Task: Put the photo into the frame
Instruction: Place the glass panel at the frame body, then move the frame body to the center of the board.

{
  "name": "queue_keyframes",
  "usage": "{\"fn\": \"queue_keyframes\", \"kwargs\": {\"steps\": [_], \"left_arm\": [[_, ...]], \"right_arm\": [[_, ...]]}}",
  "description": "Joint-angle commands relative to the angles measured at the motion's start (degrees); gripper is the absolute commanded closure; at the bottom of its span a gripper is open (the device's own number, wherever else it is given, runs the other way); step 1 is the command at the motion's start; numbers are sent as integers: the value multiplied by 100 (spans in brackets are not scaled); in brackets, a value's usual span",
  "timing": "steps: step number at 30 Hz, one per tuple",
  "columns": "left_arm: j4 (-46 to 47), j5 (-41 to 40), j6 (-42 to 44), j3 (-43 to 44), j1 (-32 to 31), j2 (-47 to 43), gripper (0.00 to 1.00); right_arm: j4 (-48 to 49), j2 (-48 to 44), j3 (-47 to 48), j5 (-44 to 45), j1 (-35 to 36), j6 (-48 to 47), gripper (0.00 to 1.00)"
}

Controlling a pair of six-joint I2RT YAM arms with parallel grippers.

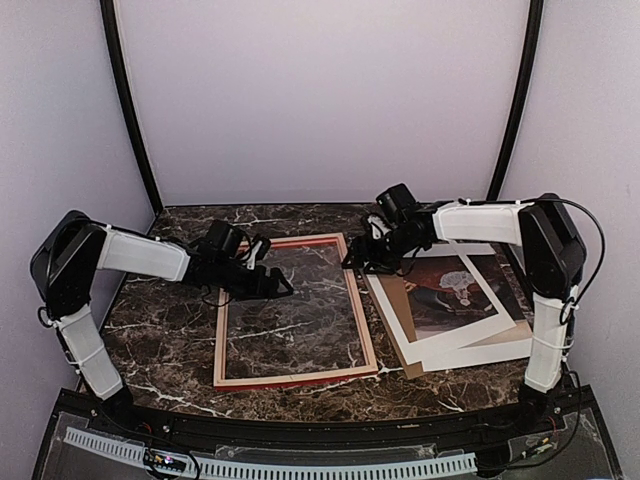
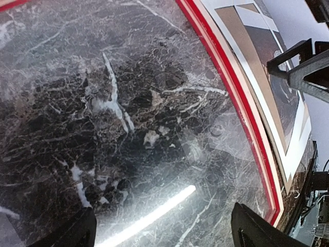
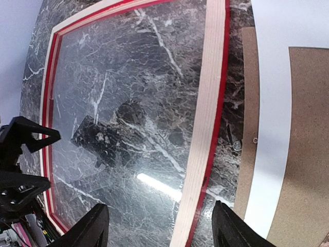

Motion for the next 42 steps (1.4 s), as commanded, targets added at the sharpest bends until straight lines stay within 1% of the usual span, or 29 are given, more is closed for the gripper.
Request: {"fn": "queue_keyframes", "kwargs": {"steps": [1,3,5,6,7,9,11,16,19,24,28,31,33,34,35,36,37,38,40,42], "left_arm": [[-203,-492,300,-77,-13,-772,6],[-548,-915,402,-5,-9,-916,5],[-947,-1671,493,152,10,-992,4],[-1224,-1853,525,193,25,-1010,4],[-1340,-2222,571,244,80,-1019,3],[-1606,-2616,609,289,212,-1044,3],[-1786,-2845,613,281,384,-1069,3],[-2072,-3036,562,268,887,-989,3],[-2132,-3136,566,244,1034,-876,3],[-1971,-2980,626,266,1090,-711,7],[-1887,-2666,657,327,1094,-484,11],[-1816,-2558,654,320,1094,-345,16],[-1863,-2636,677,367,1094,-245,21],[-1875,-2719,703,404,1094,-186,27],[-1899,-2764,718,416,1098,-159,30],[-1911,-2839,747,438,1102,-106,36],[-1911,-2872,780,446,1107,-75,39],[-1916,-2938,787,466,1121,-10,44],[-1949,-3074,827,528,1159,103,49],[-2009,-3242,859,578,1224,202,52]], "right_arm": [[-33,-102,-216,115,34,-227,31],[-26,-78,-252,65,96,-274,31],[-18,0,-271,24,178,-298,31],[-11,47,-273,13,222,-296,30],[5,97,-276,1,261,-293,30],[60,182,-259,-30,361,-272,30],[114,293,-205,-90,457,-222,30],[262,547,16,-212,673,-60,31],[376,553,77,-153,719,31,31],[289,222,9,196,723,-81,31],[283,-197,-210,557,666,-146,31],[278,-471,-450,651,506,-152,31],[218,-616,-600,724,339,-160,31],[199,-691,-693,755,243,-164,31],[166,-769,-779,814,126,-169,30],[126,-863,-857,892,8,-169,30],[71,-942,-935,982,-132,-188,30],[-2,-1027,-994,1093,-282,-219,30],[-151,-1190,-1104,1326,-633,-287,28],[-286,-1329,-1228,1548,-994,-385,27]]}}
